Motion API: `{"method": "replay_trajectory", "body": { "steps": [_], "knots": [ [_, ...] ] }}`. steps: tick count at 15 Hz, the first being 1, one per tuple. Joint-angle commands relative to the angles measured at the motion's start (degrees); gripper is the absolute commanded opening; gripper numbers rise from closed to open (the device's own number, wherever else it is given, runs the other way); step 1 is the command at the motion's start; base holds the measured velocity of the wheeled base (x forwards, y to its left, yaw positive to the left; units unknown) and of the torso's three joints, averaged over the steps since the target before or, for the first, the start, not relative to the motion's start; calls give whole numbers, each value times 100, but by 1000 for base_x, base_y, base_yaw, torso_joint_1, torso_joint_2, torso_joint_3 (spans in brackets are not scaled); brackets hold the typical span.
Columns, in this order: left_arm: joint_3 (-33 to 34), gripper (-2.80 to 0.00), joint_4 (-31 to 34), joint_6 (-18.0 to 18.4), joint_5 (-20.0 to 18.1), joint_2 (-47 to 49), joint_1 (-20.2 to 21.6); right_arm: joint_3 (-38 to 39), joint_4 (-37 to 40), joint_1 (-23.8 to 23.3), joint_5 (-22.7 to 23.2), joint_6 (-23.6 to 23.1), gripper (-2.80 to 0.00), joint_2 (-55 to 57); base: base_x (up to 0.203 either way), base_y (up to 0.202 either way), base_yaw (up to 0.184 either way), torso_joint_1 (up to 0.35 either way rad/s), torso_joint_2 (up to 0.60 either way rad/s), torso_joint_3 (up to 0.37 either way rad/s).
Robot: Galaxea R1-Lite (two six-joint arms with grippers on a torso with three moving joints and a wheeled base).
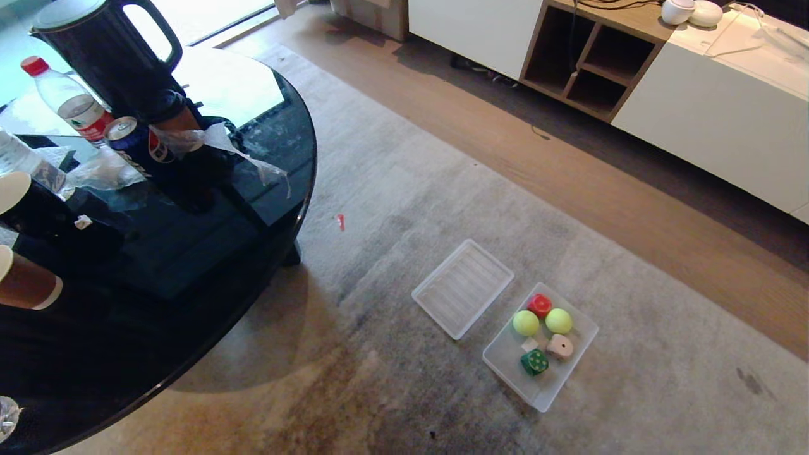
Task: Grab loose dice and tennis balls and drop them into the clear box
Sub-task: Put the toys in the box
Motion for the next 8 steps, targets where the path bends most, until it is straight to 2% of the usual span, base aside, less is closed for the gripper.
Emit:
{"method": "replay_trajectory", "body": {
  "steps": [1,8],
  "knots": [
    [0,-280,2,-6,4,9,0,0,7,3,5,-3,-280,-10,0,0,0,2,2,-191],
    [9,-280,2,-6,4,0,0,0,7,3,5,-3,-280,-10,0,0,0,4,1,-196]
  ]
}}
